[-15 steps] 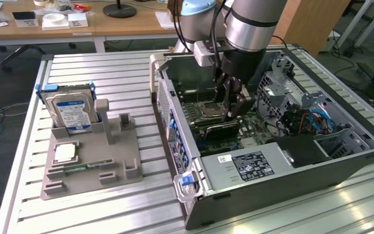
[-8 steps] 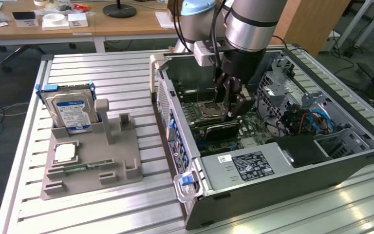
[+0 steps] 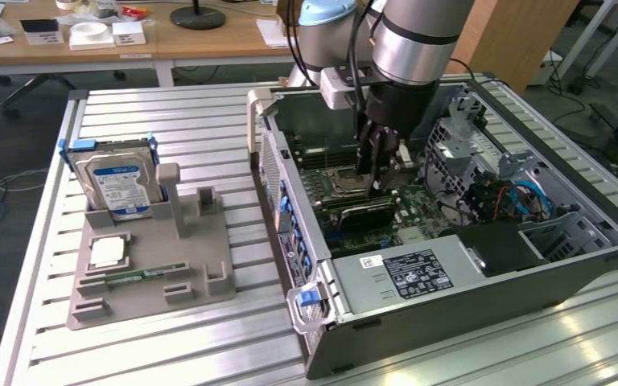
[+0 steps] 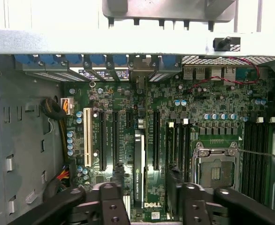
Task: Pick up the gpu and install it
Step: 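Press down on the gpu until it lock into place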
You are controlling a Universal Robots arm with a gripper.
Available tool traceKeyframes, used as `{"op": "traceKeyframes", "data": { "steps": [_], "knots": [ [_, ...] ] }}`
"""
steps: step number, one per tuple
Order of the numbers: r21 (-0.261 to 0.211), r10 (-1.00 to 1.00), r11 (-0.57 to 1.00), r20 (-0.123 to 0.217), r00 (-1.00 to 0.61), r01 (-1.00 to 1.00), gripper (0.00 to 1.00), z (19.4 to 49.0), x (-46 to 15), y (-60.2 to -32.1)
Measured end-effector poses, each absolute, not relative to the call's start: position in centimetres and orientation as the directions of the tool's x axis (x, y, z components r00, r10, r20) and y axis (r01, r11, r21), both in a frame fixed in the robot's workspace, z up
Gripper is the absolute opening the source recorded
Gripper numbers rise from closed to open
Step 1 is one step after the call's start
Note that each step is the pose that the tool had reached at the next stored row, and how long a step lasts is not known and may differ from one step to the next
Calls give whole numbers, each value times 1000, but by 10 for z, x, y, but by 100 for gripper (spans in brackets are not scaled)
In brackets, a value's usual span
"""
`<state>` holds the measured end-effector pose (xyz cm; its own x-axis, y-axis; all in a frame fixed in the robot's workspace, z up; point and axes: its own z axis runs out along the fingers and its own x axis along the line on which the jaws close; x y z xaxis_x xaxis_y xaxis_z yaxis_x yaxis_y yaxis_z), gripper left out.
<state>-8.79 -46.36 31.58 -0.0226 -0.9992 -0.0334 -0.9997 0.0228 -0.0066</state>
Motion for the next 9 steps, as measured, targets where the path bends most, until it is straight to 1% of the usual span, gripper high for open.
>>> {"op": "traceKeyframes", "data": {
  "steps": [1, 2, 4, 5, 7, 8, 9],
  "knots": [
    [-7, -999, 23, -33, -23, -1000, 44, 316, -88, -464],
    [-7, -999, 23, -33, -23, -1000, 44, 316, -88, -464],
    [-7, -999, 23, -33, -23, -1000, 32, 316, -88, -464],
    [-7, -999, 23, -33, -23, -1000, 32, 316, -88, -464],
    [-7, -999, 23, -33, -23, -1000, 20, 316, -88, -464],
    [-7, -999, 23, -33, -23, -1000, 20, 316, -88, -464],
    [-7, -999, 23, -33, -23, -1000, 15, 316, -88, -464]
  ]
}}
